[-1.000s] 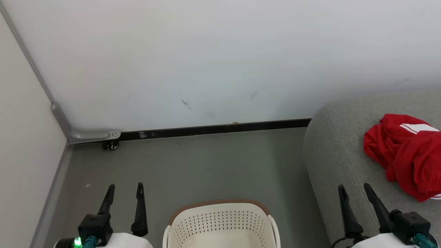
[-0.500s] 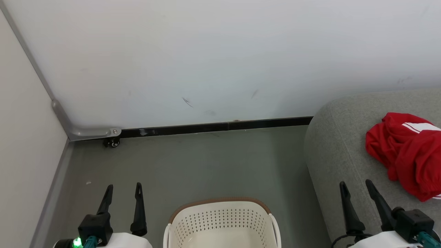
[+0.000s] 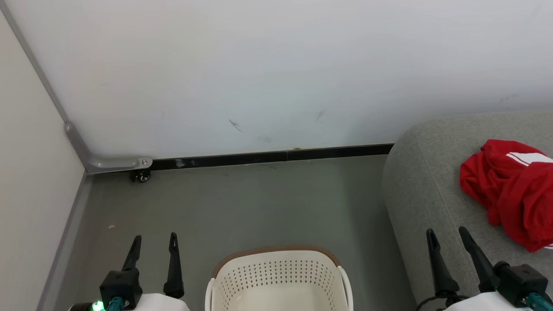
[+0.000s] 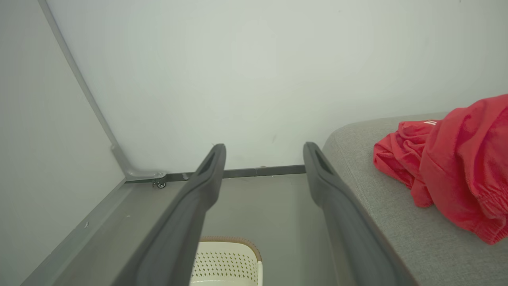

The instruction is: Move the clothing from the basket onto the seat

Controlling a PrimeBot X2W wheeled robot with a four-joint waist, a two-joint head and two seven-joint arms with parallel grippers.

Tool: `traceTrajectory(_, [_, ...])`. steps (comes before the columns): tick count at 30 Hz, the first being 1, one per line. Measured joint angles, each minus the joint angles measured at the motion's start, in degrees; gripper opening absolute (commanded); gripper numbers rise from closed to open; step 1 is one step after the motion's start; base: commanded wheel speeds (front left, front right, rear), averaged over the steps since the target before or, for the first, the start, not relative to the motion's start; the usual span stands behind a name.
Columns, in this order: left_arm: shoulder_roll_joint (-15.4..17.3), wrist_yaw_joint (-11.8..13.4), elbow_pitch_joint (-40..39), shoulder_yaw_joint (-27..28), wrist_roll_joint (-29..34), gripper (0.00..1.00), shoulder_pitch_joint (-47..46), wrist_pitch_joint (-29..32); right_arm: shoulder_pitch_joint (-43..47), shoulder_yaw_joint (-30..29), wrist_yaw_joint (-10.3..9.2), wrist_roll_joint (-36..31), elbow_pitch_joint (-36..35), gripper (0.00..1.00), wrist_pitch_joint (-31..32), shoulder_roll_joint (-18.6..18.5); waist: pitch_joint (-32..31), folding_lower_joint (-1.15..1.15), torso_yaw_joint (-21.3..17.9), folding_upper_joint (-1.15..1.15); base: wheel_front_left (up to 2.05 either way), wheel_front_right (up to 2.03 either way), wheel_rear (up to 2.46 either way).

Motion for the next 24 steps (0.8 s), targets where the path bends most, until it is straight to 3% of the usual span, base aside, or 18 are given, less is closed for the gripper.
traceTrajectory(24, [-0.2, 0.3, 1.6, -0.3, 0.0, 1.00, -0.1, 0.0, 2.2, 0.0, 0.00, 0.9, -1.5, 1.00, 3.3, 0.0, 0.3, 0.00, 0.7, 0.00, 0.00, 0.00, 0.00])
